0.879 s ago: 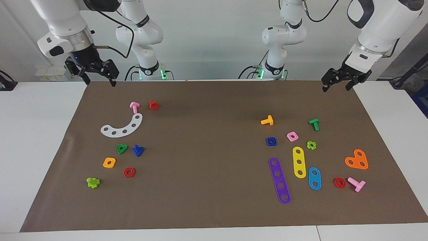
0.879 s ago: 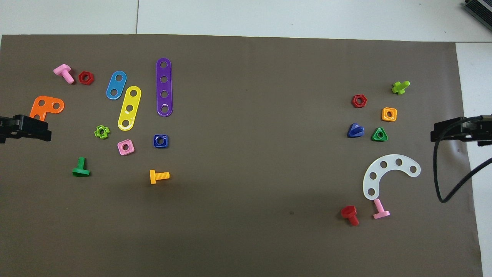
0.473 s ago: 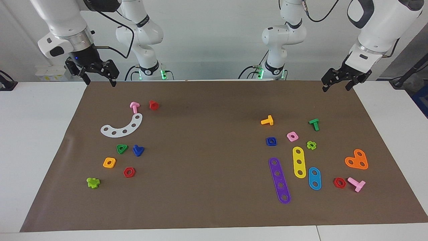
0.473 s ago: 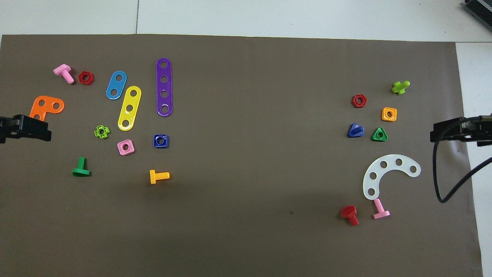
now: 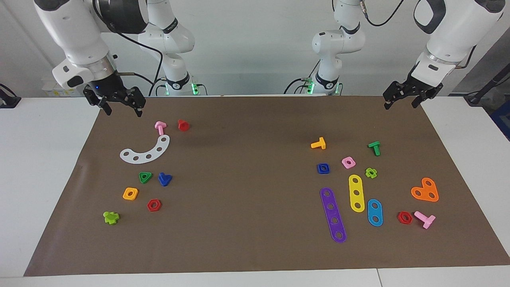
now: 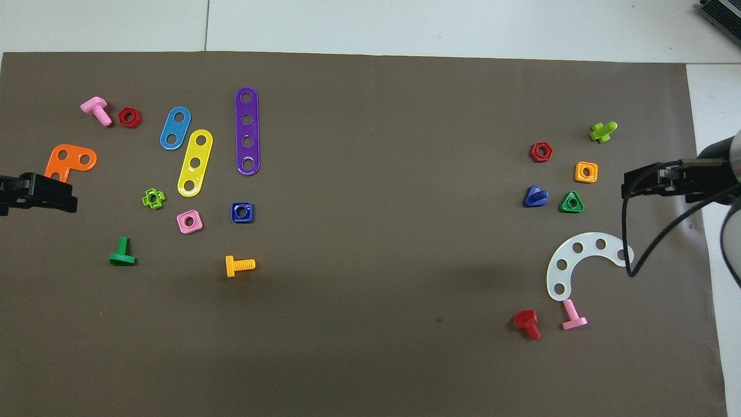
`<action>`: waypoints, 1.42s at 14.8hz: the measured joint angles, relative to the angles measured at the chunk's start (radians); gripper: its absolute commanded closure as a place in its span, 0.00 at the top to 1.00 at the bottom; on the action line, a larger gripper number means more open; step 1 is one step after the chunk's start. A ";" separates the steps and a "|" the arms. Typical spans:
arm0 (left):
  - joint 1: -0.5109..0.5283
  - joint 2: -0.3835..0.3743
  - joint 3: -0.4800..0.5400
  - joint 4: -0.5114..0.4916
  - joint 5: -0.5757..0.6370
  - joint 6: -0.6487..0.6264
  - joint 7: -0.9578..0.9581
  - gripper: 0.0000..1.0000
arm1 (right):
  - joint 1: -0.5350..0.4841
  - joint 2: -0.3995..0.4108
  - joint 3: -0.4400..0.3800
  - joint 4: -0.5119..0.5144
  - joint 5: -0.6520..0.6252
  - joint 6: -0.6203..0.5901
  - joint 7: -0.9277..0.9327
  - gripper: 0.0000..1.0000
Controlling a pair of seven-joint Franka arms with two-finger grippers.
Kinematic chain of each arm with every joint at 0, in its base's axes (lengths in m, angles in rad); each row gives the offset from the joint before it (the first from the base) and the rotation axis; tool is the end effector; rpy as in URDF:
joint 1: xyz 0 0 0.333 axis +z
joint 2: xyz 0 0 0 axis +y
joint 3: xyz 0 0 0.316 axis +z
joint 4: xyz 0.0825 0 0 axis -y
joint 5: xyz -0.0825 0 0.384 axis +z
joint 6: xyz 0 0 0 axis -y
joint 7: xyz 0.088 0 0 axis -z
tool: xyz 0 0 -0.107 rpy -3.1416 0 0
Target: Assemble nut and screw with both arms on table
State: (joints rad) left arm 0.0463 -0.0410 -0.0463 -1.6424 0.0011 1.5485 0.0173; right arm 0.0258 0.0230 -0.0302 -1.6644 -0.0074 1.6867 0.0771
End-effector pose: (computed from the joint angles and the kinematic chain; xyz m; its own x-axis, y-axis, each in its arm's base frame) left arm 0.5381 -0.0004 0.6113 0.9984 -0.0171 -0.0530 -0.0173 -0.9998 -0.0021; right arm 0.5687 -0.0030 0.5772 0.9968 -0.0805 -0.0001 -0.0805 -0.9967 0.0081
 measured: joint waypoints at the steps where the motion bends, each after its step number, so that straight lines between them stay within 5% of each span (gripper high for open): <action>1: 0.000 0.000 0.000 0.000 0.000 0.000 0.000 1.00 | 0.001 0.037 0.000 -0.004 0.006 0.055 -0.008 1.00; 6: 0.000 0.000 0.000 0.000 0.000 0.000 0.000 1.00 | 0.018 0.218 0.007 -0.057 0.013 0.345 -0.060 1.00; 10: 0.000 0.000 0.000 0.000 0.000 0.000 0.000 1.00 | 0.044 0.245 0.008 -0.252 0.014 0.582 -0.109 1.00; 13: 0.000 0.000 0.000 0.000 0.000 0.000 0.000 1.00 | 0.043 0.244 0.007 -0.321 0.014 0.623 -0.126 0.94; 21: 0.000 0.000 0.000 0.000 0.000 0.000 0.000 1.00 | 0.033 0.246 0.005 -0.398 0.014 0.701 -0.200 0.47</action>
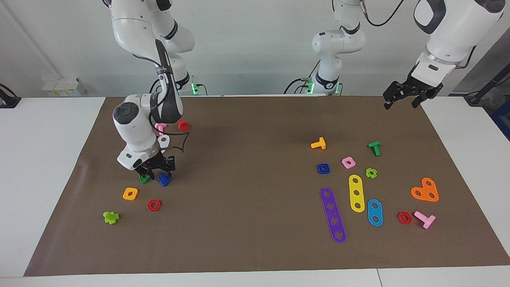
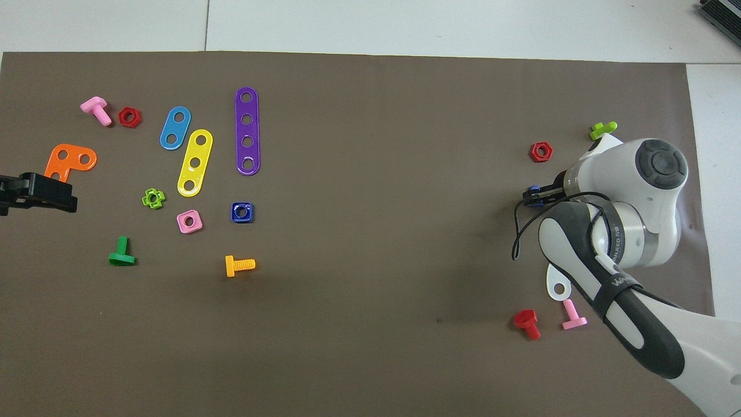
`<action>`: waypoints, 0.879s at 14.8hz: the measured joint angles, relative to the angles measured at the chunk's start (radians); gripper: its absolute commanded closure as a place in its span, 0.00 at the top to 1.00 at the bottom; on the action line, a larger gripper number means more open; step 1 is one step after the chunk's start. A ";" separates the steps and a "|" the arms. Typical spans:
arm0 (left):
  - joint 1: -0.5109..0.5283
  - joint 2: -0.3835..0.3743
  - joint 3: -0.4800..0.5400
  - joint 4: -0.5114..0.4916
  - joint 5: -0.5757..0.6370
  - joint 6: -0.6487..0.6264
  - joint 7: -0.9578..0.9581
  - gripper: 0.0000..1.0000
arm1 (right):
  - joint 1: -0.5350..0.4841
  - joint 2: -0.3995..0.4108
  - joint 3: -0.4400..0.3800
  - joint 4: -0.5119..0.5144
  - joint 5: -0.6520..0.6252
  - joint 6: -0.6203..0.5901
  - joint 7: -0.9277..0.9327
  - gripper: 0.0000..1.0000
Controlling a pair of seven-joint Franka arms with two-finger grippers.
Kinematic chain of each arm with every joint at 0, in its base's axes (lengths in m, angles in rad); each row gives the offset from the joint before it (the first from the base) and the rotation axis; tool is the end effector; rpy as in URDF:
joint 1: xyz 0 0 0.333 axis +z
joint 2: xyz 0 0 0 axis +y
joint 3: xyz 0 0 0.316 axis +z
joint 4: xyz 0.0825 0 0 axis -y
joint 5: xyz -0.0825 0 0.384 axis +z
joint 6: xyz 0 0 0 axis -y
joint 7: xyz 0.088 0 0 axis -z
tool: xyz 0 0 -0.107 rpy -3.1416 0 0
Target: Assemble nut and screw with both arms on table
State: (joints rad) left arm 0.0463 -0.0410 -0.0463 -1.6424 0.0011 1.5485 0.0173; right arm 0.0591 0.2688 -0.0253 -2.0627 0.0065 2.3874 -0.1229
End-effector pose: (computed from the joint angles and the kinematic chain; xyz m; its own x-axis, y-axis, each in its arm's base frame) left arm 0.5381 -0.0004 0.6113 0.9984 -0.0171 -0.0530 -0.0173 -0.9998 -0.0021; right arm 0.5920 0.0205 0.3089 0.9867 0.1526 0.0553 0.1523 -0.9883 0.0089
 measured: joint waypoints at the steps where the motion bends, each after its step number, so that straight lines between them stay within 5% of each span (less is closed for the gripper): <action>1: 0.000 0.000 0.000 0.000 0.000 0.000 0.000 1.00 | 0.000 0.001 -0.001 -0.002 0.000 0.006 -0.002 0.47; 7: 0.000 0.000 0.000 0.000 0.000 0.000 0.000 1.00 | 0.000 0.002 0.000 -0.006 0.015 0.012 -0.002 0.39; 8: 0.000 0.000 0.000 0.000 0.000 0.000 0.000 1.00 | 0.000 0.002 0.000 -0.006 0.015 0.012 -0.002 0.34; 10: 0.000 0.000 0.000 0.000 0.000 0.000 0.000 1.00 | 0.000 0.002 0.000 -0.006 0.015 0.012 -0.002 0.00; 13: 0.000 0.000 0.000 0.000 0.000 0.000 0.000 1.00 | 0.001 0.002 0.001 -0.006 0.016 0.012 -0.002 0.00</action>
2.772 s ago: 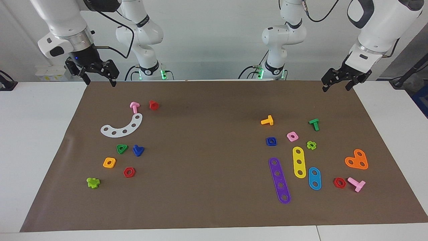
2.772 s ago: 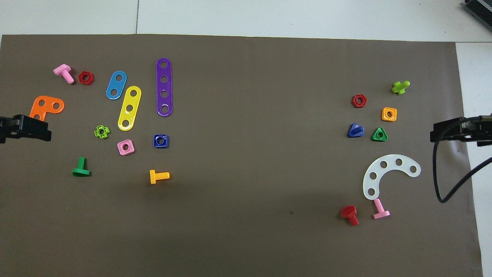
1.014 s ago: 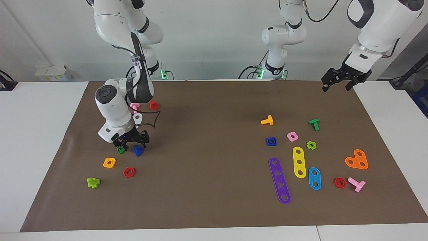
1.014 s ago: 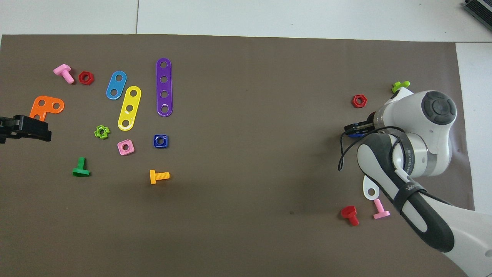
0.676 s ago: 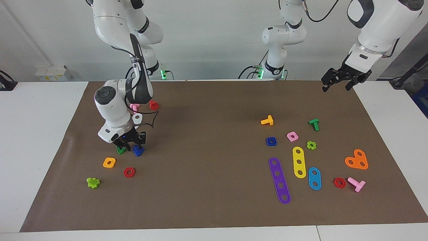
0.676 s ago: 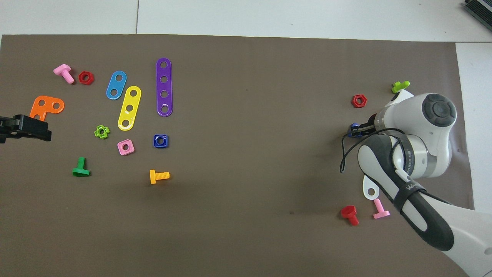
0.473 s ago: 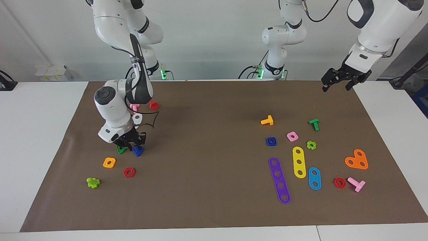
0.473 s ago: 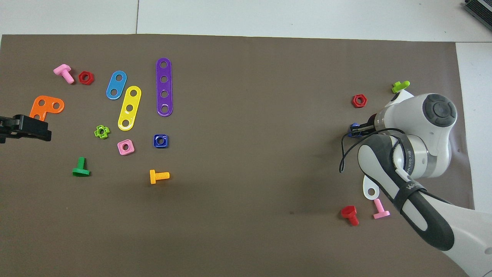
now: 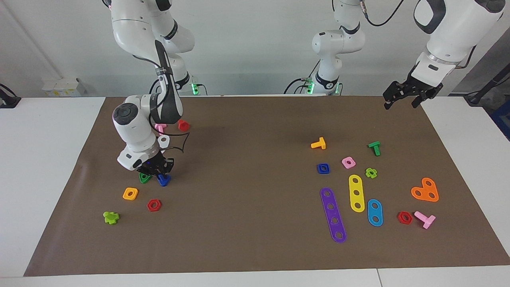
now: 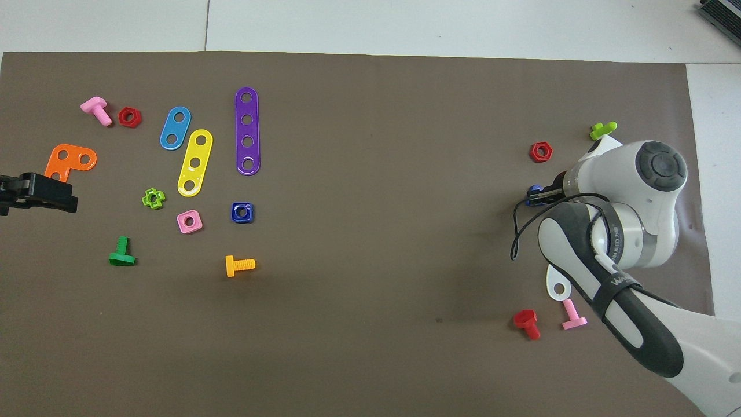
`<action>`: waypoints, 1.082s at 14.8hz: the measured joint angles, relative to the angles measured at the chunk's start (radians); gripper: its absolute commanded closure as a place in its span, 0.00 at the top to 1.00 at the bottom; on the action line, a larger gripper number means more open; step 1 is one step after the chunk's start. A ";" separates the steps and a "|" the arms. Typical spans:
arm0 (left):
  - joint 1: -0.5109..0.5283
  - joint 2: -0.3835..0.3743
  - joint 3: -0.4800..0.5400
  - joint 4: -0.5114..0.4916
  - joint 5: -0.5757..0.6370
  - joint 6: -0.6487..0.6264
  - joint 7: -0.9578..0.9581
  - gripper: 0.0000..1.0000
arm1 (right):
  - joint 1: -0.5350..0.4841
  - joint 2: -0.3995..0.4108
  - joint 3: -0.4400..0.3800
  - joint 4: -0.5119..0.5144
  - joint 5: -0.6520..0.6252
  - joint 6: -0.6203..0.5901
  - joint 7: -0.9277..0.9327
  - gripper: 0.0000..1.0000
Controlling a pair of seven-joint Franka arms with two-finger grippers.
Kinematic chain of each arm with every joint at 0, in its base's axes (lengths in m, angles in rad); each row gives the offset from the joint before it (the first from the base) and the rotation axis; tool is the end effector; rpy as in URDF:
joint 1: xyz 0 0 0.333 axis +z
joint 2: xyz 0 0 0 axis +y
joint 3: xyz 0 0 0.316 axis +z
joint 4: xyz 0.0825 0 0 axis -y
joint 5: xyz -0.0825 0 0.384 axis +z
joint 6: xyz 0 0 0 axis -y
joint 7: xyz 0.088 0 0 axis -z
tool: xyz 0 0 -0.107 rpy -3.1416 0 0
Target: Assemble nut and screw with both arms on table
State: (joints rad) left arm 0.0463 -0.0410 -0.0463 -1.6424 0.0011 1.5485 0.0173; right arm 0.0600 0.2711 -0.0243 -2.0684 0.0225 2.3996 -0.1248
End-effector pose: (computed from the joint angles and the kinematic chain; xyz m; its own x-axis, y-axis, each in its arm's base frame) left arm 0.5381 -0.0004 0.6113 0.9984 -0.0171 -0.0530 -0.0173 -0.9998 -0.0021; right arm 0.5914 0.0216 0.3062 0.9876 0.1446 0.0608 0.1450 -0.9894 -0.0021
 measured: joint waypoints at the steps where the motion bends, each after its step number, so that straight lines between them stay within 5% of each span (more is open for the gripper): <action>1: 0.000 0.000 0.000 0.000 0.000 0.000 0.000 1.00 | 0.000 0.000 0.000 0.000 0.000 0.000 0.000 0.00; 4: 0.000 0.000 0.000 0.000 0.000 0.000 0.000 1.00 | 0.004 -0.003 0.001 0.023 0.006 -0.012 0.003 0.00; 9: 0.000 0.000 0.000 0.000 0.000 0.000 0.000 1.00 | 0.021 -0.043 0.049 0.214 0.013 -0.237 0.127 0.00; 16: 0.000 0.000 0.000 0.000 0.000 0.000 0.000 1.00 | 0.298 -0.021 0.067 0.302 0.003 -0.263 0.543 0.00</action>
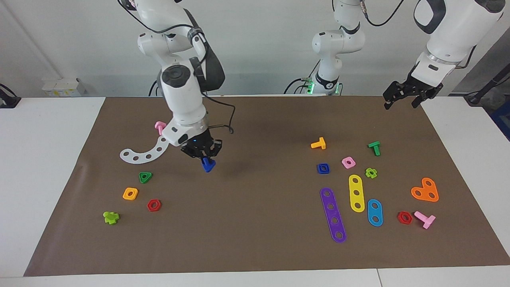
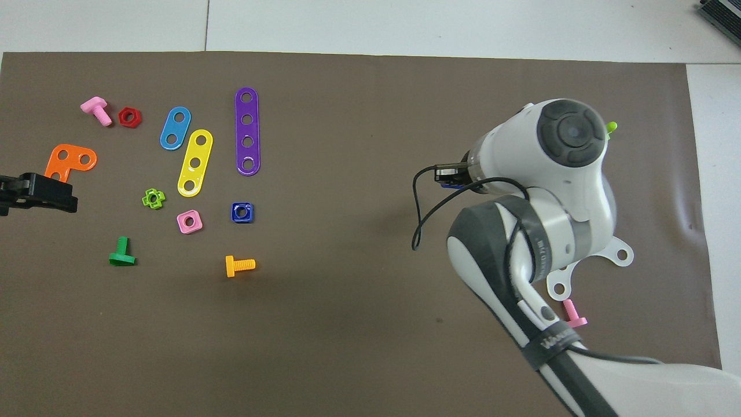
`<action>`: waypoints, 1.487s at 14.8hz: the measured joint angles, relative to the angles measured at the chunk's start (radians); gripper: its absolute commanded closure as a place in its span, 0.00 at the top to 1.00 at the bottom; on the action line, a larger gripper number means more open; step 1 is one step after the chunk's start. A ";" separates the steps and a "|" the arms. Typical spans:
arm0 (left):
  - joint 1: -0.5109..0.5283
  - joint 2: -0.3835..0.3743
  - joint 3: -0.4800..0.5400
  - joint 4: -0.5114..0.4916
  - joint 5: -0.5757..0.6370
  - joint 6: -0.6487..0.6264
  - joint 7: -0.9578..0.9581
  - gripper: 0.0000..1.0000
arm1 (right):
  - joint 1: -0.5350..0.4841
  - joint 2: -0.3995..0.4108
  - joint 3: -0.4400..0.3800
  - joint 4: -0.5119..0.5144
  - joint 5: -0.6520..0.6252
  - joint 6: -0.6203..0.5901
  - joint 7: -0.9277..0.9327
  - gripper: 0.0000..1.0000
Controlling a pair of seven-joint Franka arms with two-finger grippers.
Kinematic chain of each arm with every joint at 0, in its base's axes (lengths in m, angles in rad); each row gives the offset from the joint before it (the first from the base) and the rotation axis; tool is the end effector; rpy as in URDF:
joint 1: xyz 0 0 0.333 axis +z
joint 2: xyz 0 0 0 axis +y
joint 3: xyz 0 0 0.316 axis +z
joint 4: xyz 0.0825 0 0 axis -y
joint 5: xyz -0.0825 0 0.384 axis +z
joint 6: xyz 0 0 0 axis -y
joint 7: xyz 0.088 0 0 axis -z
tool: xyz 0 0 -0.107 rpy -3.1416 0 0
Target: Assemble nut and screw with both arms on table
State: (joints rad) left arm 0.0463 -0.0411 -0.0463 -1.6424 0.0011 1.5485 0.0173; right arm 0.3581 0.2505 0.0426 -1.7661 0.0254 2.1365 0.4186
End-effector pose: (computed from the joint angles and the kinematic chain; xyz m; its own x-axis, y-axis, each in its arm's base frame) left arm 0.5380 -0.0004 0.6114 0.9985 -0.0171 -0.0529 -0.0173 -0.9998 -0.0021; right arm 0.5900 0.2491 0.4320 0.9948 -0.0358 0.0956 -0.0283 -0.9965 -0.0792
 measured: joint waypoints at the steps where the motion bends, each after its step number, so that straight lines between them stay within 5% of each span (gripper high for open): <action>1: 0.000 0.000 0.000 0.000 0.000 0.000 0.000 1.00 | 0.045 0.017 0.000 0.002 -0.012 0.020 0.064 0.00; 8: 0.000 0.000 0.000 0.000 0.000 0.000 0.000 1.00 | 0.242 0.189 0.000 0.069 -0.102 0.113 0.387 0.00; 13: 0.000 0.000 0.000 0.000 0.000 0.000 0.000 1.00 | 0.276 0.282 -0.001 0.135 -0.135 0.139 0.460 0.00; 14: 0.000 0.000 0.000 0.000 0.000 0.000 0.000 1.00 | 0.275 0.284 -0.002 0.136 -0.135 0.143 0.462 0.15; 15: 0.000 0.000 0.000 0.000 0.000 0.000 0.000 1.00 | 0.276 0.286 -0.002 0.136 -0.135 0.147 0.463 0.69; 16: 0.000 0.000 0.000 0.000 0.000 0.000 0.000 1.00 | 0.276 0.287 -0.002 0.135 -0.135 0.149 0.465 1.00; 22: 0.000 0.000 0.000 0.000 0.000 0.000 0.000 1.00 | 0.276 0.285 -0.004 0.141 -0.149 0.153 0.502 1.00</action>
State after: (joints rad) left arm 0.0463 -0.0411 -0.0464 -1.6424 0.0011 1.5485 0.0173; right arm 0.6337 0.5354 0.0387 -1.6246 -0.1235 2.2892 0.9204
